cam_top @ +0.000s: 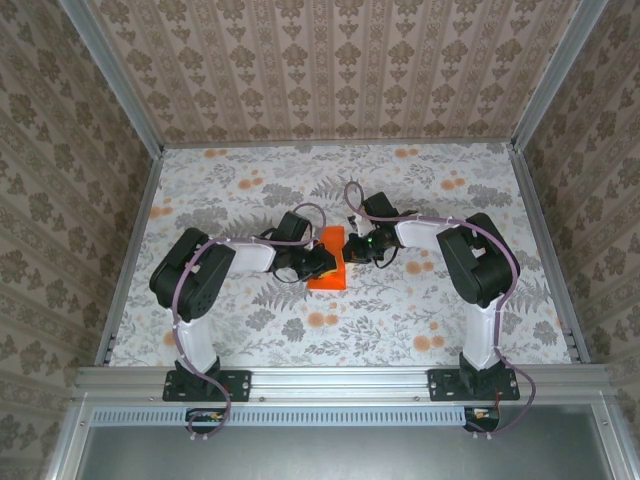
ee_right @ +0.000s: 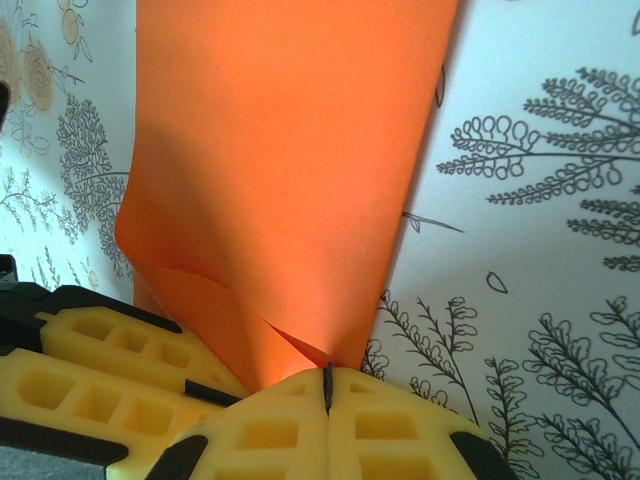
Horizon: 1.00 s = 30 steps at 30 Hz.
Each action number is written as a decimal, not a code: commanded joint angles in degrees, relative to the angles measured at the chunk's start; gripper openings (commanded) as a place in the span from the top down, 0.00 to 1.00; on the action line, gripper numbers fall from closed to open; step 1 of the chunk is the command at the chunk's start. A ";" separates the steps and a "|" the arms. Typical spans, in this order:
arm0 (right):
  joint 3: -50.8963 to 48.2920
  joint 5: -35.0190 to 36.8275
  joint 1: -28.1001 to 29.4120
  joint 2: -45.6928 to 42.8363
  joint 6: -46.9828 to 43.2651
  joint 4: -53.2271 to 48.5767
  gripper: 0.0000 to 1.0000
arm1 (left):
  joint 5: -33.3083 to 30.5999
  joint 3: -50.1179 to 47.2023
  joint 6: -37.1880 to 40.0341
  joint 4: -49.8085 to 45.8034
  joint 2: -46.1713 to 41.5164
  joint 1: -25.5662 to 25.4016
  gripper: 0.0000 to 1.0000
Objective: Fold a paper plane with a square sheet of paper (pick it up from the middle)
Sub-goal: Fold the triangle a second time at the center of the table.
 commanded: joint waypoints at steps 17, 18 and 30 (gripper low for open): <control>-1.65 3.73 -0.56 -6.76 3.67 -1.60 0.77 | -3.79 -2.31 -4.09 -2.67 1.19 -0.44 0.90; -2.10 3.55 -0.46 -7.29 4.08 -1.39 0.77 | -3.88 -2.39 -4.27 -2.53 1.23 -0.44 0.90; -10.77 -0.66 4.36 -15.37 9.90 0.22 0.94 | -4.52 -3.27 -5.00 -1.70 1.49 -0.80 0.93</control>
